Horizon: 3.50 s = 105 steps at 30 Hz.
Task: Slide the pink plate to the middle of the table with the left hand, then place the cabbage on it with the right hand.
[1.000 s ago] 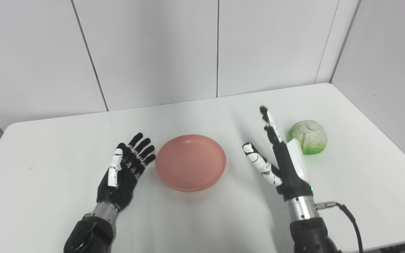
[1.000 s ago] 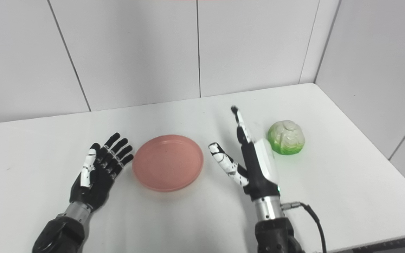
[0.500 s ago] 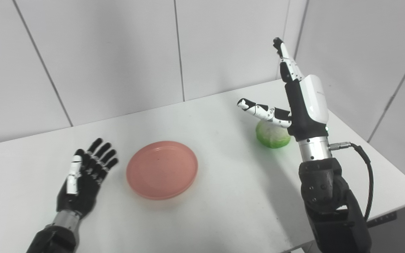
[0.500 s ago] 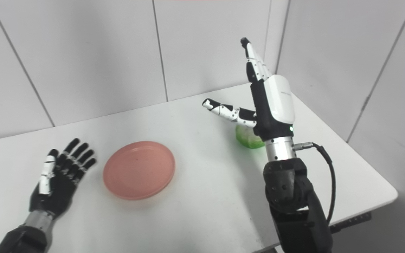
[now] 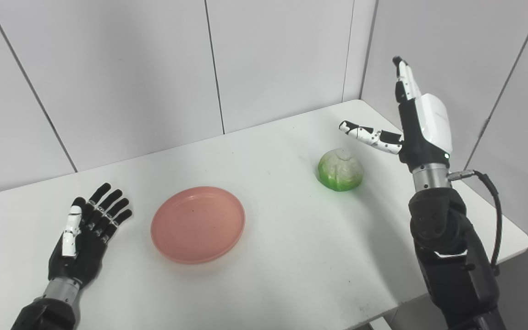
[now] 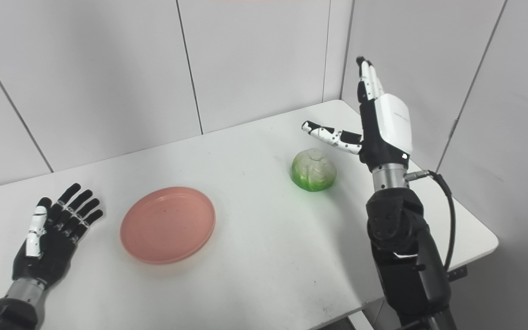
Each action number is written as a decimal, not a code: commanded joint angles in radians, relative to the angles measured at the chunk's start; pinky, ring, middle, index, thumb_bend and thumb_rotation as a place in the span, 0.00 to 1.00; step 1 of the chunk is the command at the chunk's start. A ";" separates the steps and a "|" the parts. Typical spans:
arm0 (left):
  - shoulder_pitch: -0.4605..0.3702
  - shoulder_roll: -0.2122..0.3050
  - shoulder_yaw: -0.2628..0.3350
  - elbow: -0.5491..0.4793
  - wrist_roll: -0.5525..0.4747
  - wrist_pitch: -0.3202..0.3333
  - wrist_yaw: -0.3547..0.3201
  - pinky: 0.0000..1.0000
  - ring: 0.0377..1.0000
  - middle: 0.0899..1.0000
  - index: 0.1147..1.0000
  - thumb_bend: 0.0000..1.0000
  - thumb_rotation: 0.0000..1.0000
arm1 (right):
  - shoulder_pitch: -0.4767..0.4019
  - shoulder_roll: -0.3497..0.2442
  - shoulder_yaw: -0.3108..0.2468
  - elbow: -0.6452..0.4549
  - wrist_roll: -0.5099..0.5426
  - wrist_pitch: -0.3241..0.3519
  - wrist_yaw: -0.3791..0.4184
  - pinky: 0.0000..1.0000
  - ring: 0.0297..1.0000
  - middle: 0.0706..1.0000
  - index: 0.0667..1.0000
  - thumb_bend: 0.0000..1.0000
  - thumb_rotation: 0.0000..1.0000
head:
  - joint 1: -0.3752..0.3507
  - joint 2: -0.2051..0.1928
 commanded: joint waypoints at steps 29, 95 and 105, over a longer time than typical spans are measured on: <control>0.120 0.021 0.011 0.057 0.013 0.027 -0.010 0.80 0.82 0.81 0.81 0.56 0.80 | -0.125 -0.176 0.147 0.390 0.188 -0.045 0.067 0.90 1.00 1.00 1.00 1.00 0.61 | -0.007 0.035; 0.185 0.017 -0.007 -0.171 0.015 0.146 0.038 0.82 0.85 0.85 0.85 0.55 0.82 | -0.217 -0.210 0.273 0.575 0.246 -0.001 0.167 0.59 0.62 0.66 0.72 0.95 0.05 | 0.009 0.096; 0.180 0.018 -0.009 -0.162 0.015 0.142 0.036 0.82 0.84 0.85 0.84 0.55 0.83 | -0.230 -0.182 0.262 0.616 0.285 -0.039 0.124 0.33 0.37 0.40 0.49 0.53 0.00 | 0.011 0.099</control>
